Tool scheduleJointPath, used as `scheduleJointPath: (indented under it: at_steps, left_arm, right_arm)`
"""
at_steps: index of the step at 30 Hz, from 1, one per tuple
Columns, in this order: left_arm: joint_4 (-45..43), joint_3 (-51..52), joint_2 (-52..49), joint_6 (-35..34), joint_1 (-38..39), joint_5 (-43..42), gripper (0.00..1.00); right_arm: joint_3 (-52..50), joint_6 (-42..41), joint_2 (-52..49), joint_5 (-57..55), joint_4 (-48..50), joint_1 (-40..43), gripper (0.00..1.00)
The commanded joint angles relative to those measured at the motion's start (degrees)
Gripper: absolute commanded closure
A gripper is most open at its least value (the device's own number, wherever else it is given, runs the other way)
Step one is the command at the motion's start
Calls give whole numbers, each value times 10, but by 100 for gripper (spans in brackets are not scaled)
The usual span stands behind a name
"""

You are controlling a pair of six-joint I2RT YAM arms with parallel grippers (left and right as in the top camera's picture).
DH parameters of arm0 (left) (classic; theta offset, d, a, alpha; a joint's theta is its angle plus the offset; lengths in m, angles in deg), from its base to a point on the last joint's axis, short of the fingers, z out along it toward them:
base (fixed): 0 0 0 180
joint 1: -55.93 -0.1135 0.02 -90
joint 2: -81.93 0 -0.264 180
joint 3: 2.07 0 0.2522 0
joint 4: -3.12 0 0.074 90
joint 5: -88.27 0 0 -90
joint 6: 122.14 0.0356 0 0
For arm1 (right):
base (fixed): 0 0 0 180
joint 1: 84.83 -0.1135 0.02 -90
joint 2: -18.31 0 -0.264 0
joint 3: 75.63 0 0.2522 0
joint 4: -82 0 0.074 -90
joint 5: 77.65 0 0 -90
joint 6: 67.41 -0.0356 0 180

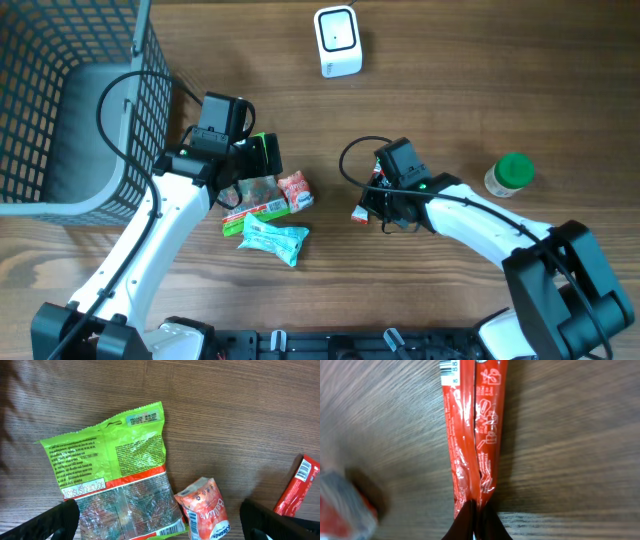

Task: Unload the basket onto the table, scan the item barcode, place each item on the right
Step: 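Carry the red stick up to the white scanner with the right gripper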

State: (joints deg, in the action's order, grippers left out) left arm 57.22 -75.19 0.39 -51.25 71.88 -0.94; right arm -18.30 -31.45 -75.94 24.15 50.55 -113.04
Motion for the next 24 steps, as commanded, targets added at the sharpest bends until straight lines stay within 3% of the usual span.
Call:
scheduleJointPath:
  at_steps: [1,5,8,17,24]
  left_arm:
    - [0,1,0,9,-1,1,0]
    - [0,1,0,9,-1,1,0]
    - [0,1,0,9,-1,1,0]
    - [0,1,0,9,-1,1,0]
    - [0,1,0,9,-1,1,0]
  right_arm:
    - [3,253,34,105,-26,38,96]
    - [5,496,113,257,-71,83,96]
    - [5,544,153,260,-103,86,96]
    - [4,551,181,271,-120,86,96]
    - [3,510,181,268,-120,86,96]
